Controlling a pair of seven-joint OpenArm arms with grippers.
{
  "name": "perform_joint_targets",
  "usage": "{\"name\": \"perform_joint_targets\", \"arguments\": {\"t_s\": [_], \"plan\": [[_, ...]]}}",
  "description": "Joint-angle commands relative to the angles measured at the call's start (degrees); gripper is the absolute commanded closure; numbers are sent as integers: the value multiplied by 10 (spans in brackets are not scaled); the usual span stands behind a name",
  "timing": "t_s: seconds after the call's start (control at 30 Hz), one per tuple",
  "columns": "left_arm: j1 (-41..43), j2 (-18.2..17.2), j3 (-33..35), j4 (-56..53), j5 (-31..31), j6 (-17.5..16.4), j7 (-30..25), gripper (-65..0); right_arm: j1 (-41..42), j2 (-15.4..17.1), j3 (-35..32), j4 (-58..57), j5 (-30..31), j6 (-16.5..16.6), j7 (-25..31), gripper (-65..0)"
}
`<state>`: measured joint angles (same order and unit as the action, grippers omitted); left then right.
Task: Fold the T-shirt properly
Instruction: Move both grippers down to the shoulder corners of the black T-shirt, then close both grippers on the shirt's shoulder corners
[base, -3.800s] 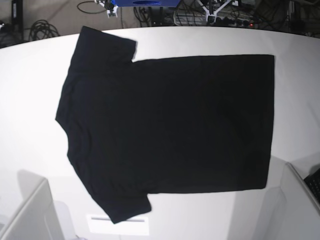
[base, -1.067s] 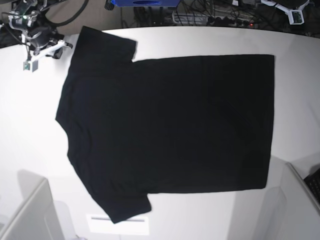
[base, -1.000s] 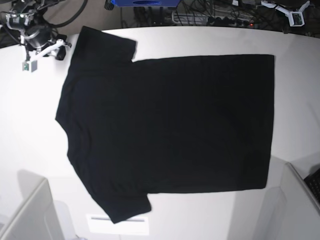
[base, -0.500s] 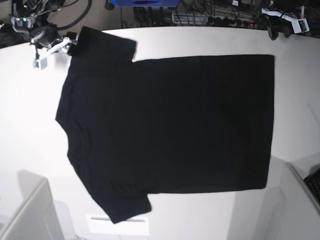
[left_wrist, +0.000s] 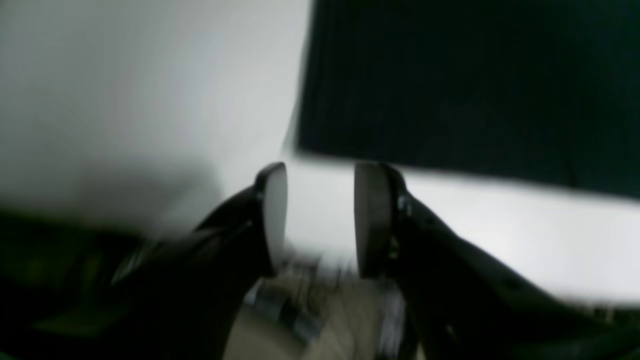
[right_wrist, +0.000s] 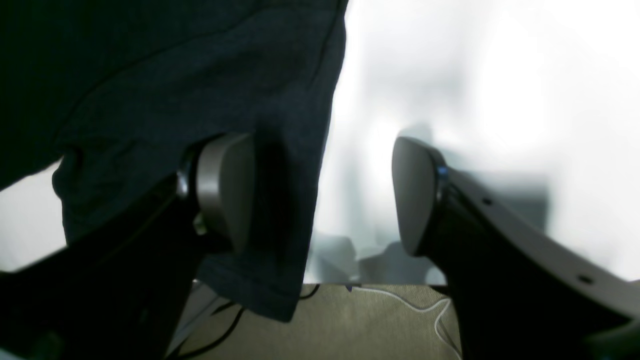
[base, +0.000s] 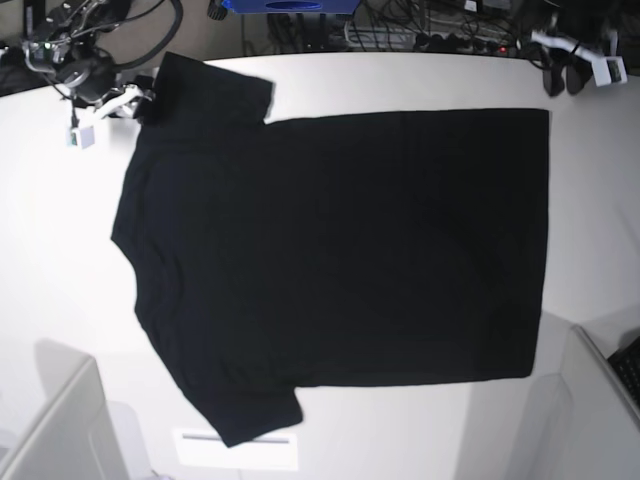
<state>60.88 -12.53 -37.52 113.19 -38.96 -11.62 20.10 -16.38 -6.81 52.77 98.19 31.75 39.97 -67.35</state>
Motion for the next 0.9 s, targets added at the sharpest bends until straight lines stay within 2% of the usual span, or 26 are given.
{"name": "perform_joint_targets", "arguments": {"t_s": [0.0,0.1,0.13,0.2,0.33,0.47,0.6,0.73,0.87], "plan": [[13,-5,-17,4,1,16,24,-217,-7,-1,-2,-1,-21,0,-35,-383],[11,-10,-73,-4,3,14,134,-217,-7,-1,-2,-1,-22,0,-34,-383],[3,-10,-89,-10,3,13,153,-217,-7,-1,-2,-1,-23,0,-34,-383],[-16,-11,-103,-16,14,6,150,-216,-7,-1,-2,-1,-23,0,-34,-383],[-76,-10,-89,-13,117,-45,142,-216,-7,-1,-4,-1,-23,0,-35,-383],[-145,-4,-70,-17,196,-97,194,-216,-30,0,-53,1,-23,0,-30,-383],[-185,14,-90,-19,205,-143,212,-216,-41,-1,-84,-4,-23,0,-25,-383],[-197,19,-91,-23,198,-188,211,-216,-48,-1,-91,-14,-23,0,7,-383],[-225,31,-96,-58,199,-203,211,-216,-48,-1,-88,-35,-23,0,11,-377]]}}
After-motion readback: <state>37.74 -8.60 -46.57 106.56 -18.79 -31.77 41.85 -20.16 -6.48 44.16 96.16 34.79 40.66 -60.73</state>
